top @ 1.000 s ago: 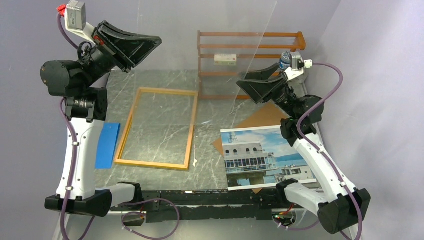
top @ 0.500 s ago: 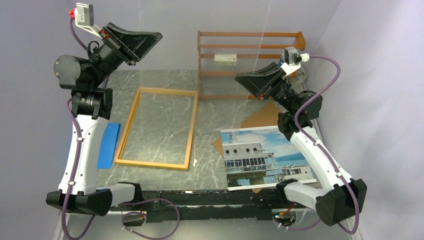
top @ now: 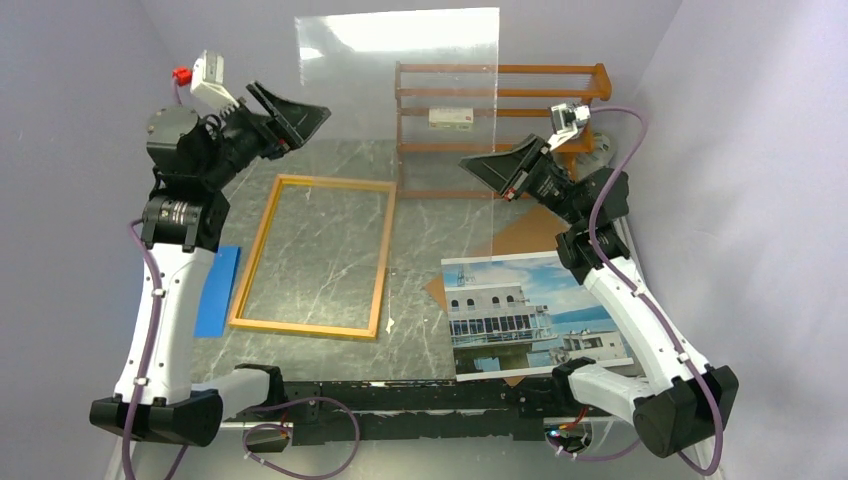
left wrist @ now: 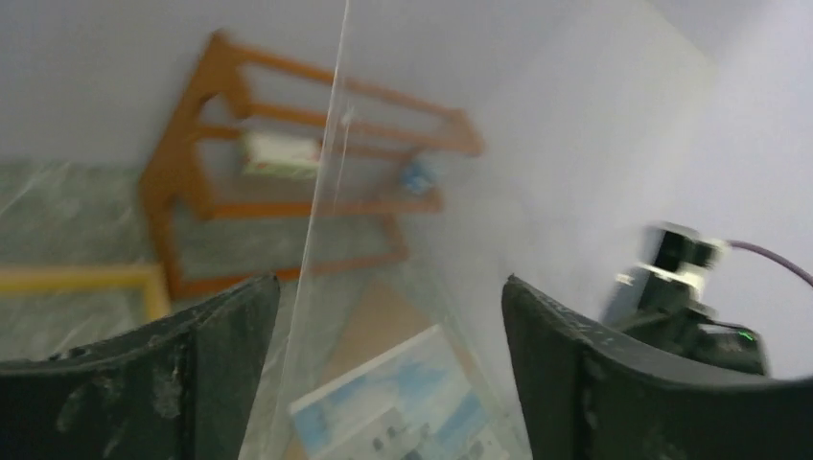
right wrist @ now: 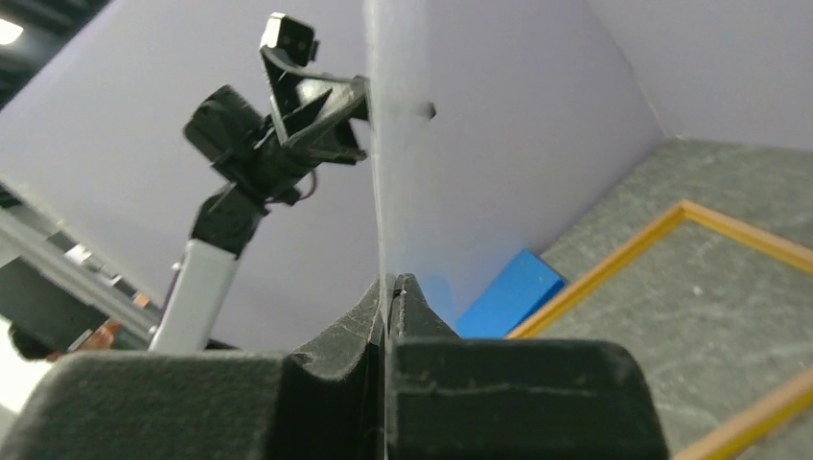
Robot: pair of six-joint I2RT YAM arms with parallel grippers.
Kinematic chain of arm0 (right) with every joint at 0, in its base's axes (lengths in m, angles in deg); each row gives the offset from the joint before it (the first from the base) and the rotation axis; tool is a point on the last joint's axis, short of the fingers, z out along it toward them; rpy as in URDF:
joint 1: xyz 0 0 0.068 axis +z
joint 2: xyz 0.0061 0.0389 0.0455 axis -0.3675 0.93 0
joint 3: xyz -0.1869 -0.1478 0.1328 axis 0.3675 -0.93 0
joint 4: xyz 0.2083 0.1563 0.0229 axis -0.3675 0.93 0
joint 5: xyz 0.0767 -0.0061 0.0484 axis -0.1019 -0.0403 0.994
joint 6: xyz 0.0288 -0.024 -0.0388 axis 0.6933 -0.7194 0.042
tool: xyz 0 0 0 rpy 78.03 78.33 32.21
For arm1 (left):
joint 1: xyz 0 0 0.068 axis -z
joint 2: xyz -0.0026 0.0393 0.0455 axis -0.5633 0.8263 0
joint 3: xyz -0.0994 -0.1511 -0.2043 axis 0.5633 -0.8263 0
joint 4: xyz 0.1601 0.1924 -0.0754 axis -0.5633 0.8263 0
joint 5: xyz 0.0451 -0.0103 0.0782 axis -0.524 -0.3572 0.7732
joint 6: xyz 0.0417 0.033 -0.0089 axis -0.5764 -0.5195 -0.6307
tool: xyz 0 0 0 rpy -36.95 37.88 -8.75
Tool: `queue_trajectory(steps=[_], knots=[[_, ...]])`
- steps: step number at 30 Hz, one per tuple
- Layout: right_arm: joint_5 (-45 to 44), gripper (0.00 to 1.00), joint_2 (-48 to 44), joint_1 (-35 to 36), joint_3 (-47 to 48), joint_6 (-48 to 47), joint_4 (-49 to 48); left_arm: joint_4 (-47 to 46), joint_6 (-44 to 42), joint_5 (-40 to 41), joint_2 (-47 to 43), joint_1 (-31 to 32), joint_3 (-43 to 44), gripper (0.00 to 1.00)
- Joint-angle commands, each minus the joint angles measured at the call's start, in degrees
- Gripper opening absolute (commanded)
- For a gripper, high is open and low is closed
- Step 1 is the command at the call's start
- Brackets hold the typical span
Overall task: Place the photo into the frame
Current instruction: Pick up the photo frame item at the center of the board, then place the photo frame item in the photo frame.
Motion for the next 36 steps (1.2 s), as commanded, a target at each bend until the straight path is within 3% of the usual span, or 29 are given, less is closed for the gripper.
queue_trajectory(steps=[1, 5, 9, 13, 18, 22, 31, 36], knots=[[-6.03, 0.0, -0.83, 0.04, 2.33, -5.66, 15.13, 20.5, -13.73, 16.69, -1.81, -0.77, -1.99, 0.94], [-8.48, 0.0, -1.07, 0.6, -0.99, -4.89, 15.63, 31.3, -18.24, 29.2, 1.6, -2.43, -2.92, 0.94], [-11.39, 0.0, -0.64, 1.91, -2.31, -3.65, 16.72, 32.89, -21.34, 29.54, 6.13, -9.82, -7.51, 0.94], [-14.08, 0.0, 0.64, 5.3, -1.33, -4.43, 18.21, 31.33, -22.07, 20.64, 14.34, -19.1, -9.88, 0.94], [-15.72, 0.0, 4.0, 9.11, 1.02, -5.21, 18.83, 29.6, -22.24, 11.58, 29.86, -25.81, -8.35, 0.94], [-14.99, 0.0, 7.43, 10.76, 2.54, -4.63, 17.03, 25.8, -23.04, 11.49, 36.13, -26.58, -8.21, 0.94], [-12.19, 0.0, 15.78, 13.13, 5.1, -3.3, 13.76, 22.08, -23.98, 14.49, 41.01, -26.59, -10.85, 0.89], [-14.14, 0.0, 19.39, 14.72, 7.83, -2.9, 14.3, 23.15, -22.79, 15.49, 42.18, -26.58, -12.46, 0.76]])
